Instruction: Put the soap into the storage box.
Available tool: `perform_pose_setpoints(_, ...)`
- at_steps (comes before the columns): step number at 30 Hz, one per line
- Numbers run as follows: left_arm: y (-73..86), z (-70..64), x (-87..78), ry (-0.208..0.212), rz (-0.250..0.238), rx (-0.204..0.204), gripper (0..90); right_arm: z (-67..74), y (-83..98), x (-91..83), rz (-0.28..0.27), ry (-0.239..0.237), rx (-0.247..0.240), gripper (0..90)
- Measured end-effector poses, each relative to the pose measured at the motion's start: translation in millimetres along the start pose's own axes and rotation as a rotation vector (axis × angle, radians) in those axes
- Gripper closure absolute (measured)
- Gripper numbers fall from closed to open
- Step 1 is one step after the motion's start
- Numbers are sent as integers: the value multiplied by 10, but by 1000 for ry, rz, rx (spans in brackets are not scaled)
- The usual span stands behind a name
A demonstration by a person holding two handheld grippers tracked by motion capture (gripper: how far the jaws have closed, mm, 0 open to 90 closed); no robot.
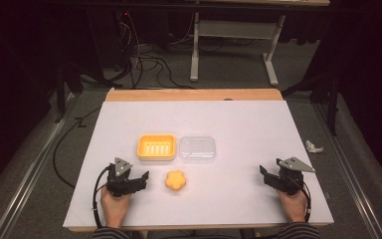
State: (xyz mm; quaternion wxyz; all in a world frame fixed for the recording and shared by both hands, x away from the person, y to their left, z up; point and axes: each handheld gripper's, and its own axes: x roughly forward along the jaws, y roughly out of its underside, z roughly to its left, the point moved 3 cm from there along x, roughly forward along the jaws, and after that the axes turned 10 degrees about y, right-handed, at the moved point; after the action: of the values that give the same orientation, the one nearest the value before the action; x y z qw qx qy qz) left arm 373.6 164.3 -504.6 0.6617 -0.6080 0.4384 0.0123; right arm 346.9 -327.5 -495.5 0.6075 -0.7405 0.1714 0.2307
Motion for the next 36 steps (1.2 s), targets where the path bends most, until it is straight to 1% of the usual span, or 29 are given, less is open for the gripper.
perform_pose_setpoints(7,0,13,4,0,5,-11,183,14,-2,2,-1,5,-18,309)
perform_pose_setpoints(16,1,21,1,6,5,-17,177,13,-2,9,4,4,-18,296)
perform_pose_setpoints(17,1,23,2,7,8,-19,177,-3,-1,1,-4,1,-14,310)
perform_pose_setpoints(18,0,25,4,2,9,-20,177,-4,0,-6,-8,-1,4,320)
perform_pose_setpoints(21,0,18,-4,2,1,-16,177,-11,1,-13,-16,-8,13,333)
perform_pose_setpoints(23,0,18,-1,3,3,-13,177,-3,0,-11,-17,-6,-7,335)
perform_pose_setpoints(25,-1,20,-2,7,4,-16,177,6,1,-13,-13,-2,-9,335)
perform_pose_setpoints(26,-2,32,1,11,6,-27,177,3,-1,-8,-9,-2,-10,332)
perform_pose_setpoints(27,-2,32,1,11,6,-27,177,3,-1,-8,-9,-2,-10,332)
perform_pose_setpoints(28,-3,34,-4,15,1,-28,177,-4,-1,-7,-8,-6,1,327)
perform_pose_setpoints(29,-3,34,-4,15,1,-28,177,-6,-2,-5,-8,-8,-1,325)
perform_pose_setpoints(30,-4,29,-2,13,1,-26,177,-1,-2,-2,-6,-10,-1,322)
perform_pose_setpoints(31,-5,15,-1,5,5,-10,177,-1,-2,0,-5,-10,-13,321)
perform_pose_setpoints(33,-6,11,0,2,6,-6,178,10,-1,0,-1,-7,-10,322)
perform_pose_setpoints(34,-7,14,2,0,7,-10,178,14,-4,18,18,-4,-16,316)
perform_pose_setpoints(35,-9,21,0,10,1,-22,178,14,-4,23,24,-5,-15,310)
perform_pose_setpoints(36,-9,26,-5,19,1,-24,178,13,-4,24,24,-4,-13,309)
